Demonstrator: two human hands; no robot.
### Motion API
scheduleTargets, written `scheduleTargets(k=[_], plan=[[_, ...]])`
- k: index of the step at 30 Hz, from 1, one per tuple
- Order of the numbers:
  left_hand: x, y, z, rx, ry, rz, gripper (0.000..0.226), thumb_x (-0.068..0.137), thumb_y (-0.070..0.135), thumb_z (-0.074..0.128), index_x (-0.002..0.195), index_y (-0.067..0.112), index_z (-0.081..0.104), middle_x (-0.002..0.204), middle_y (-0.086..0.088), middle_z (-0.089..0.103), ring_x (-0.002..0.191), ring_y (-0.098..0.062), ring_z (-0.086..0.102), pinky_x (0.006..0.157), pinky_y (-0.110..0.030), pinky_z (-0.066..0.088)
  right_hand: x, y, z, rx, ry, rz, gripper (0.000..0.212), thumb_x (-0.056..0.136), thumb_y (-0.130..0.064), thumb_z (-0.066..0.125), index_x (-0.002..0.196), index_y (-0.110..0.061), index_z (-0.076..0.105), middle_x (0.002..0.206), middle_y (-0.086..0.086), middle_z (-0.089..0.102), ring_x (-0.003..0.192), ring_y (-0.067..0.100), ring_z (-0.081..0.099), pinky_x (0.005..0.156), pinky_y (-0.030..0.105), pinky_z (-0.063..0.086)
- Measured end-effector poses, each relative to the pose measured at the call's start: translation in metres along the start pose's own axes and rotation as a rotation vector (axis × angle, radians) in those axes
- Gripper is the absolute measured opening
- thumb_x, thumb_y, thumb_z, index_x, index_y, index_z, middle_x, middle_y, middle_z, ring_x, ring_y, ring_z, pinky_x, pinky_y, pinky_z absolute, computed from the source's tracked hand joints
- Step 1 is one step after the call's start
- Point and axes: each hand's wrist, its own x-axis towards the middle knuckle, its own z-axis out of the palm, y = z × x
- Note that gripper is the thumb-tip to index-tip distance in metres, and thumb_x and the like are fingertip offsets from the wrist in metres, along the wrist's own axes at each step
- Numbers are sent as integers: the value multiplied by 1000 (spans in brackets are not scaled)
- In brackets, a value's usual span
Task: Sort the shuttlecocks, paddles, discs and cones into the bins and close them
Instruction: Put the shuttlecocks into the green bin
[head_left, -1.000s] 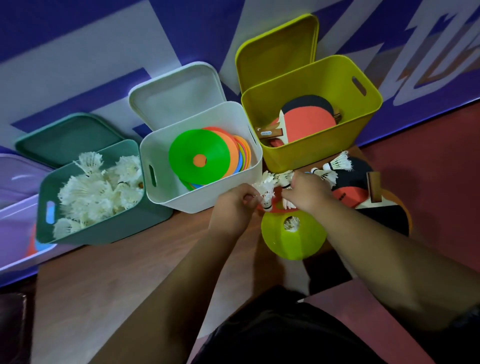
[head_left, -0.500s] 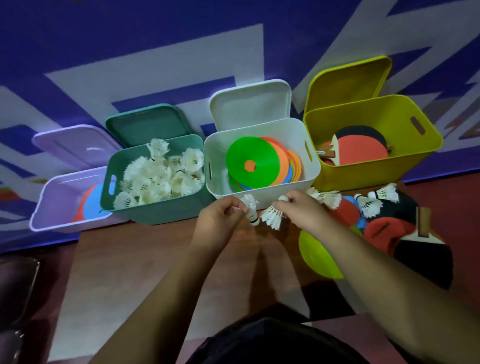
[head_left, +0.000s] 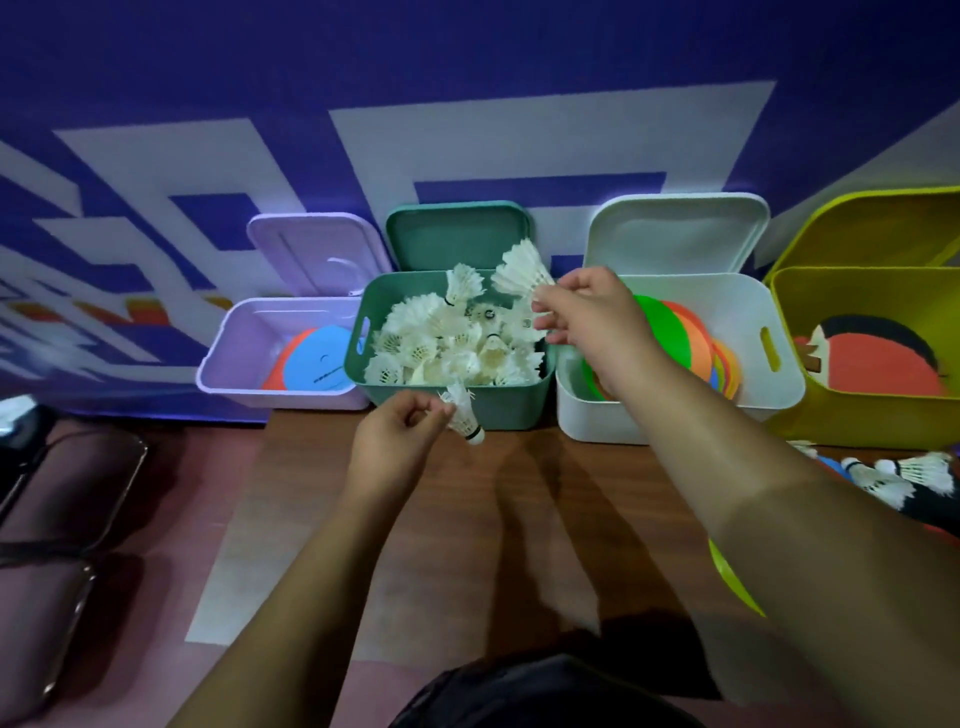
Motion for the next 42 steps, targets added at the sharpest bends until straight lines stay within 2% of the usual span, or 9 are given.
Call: scheduleTargets(k=[3,6,9,12,17,20,24,34,42], plan=[[5,-8,-21,-30,9,-7,21,92,37,79,84,19,72,62,10,54,61,-7,48,65,-30,43,17,-7,27,-225,6,93,37,80,-45,74,100,-16,63,90,3,76,81,20,77,73,42,64],[15,-11,-40,-22,31,1,22,93,37,78,83,19,71,61,8,53,60,-8,47,64,-30,43,17,10,48,-380,-50,206,23,75,-33,66,84,-12,63,78,8,68,77,29,73,68,43,59],[33,-12,-59,-32,54,17,21,92,39,77,86,20,72,70,-6,64,64,-11,56,68,-40,55,1,30,62,-399,-135,266,19,90,-27,61,93,-11,70,91,7,78,83,29,77,72,37,60],[53,-4,-77,-39,78,69,17,94,37,76,88,20,74,77,-4,70,67,-11,61,76,-43,60,-18,48,66,-403,-181,283,15,100,-22,56,104,-14,68,101,3,77,84,18,73,74,35,59],[94,22,-96,14,184,160,12,92,36,73,90,25,74,81,6,74,73,-10,66,70,-32,55,-28,60,60,-417,-129,270,16,103,-22,55,110,-14,68,101,1,77,81,15,72,71,33,59],[117,20,-93,242,186,170,15,93,36,68,104,27,73,90,7,74,87,-13,67,75,-31,49,-29,61,55,-414,-113,247,18,104,-22,54,112,-14,68,101,0,78,79,14,71,67,32,57],[115,-3,-70,392,72,9,37,94,28,61,131,21,63,102,-2,74,96,-29,68,80,-35,51,-33,70,48,-407,-118,235,15,103,-24,56,107,-17,68,99,-1,79,79,15,73,68,33,58],[49,-18,3,262,-257,-9,13,90,29,61,100,31,68,84,7,74,73,-14,71,72,-35,61,-42,105,12,-289,-97,305,12,104,-20,56,99,-17,66,91,0,78,68,14,68,60,30,51],[16,10,92,242,-487,8,8,95,23,62,98,26,69,84,4,76,70,-13,71,67,-32,57,-65,141,-64,-198,37,367,15,104,-19,55,93,-18,65,84,-3,77,66,14,66,57,28,48]])
